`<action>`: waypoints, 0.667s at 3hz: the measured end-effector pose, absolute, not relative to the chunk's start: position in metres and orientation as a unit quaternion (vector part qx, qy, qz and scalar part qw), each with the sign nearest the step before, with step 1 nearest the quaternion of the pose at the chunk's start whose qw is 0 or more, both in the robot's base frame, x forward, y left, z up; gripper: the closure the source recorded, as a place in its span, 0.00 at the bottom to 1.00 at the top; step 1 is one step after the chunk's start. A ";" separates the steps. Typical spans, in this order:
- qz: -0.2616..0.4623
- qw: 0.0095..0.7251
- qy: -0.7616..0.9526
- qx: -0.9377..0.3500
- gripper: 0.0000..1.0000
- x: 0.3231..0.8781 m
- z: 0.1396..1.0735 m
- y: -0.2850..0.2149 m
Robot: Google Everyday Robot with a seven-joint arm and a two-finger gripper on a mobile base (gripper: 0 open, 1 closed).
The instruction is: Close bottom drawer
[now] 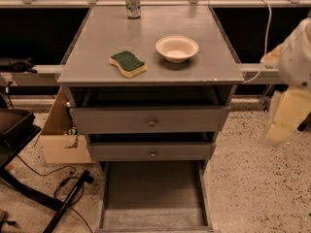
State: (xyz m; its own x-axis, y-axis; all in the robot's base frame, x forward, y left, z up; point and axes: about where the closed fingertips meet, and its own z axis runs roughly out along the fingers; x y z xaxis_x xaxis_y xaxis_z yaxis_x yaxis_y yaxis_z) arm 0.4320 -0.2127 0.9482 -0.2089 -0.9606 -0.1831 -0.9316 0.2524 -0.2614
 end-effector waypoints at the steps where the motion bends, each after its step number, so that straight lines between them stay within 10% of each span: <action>1: -0.036 0.157 0.783 -0.600 0.00 0.416 0.891 -0.218; 2: -0.016 0.166 0.787 -0.594 0.00 0.392 0.835 -0.222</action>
Offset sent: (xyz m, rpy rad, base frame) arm -0.0891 -0.0277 -0.2524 0.1844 0.0158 -0.0751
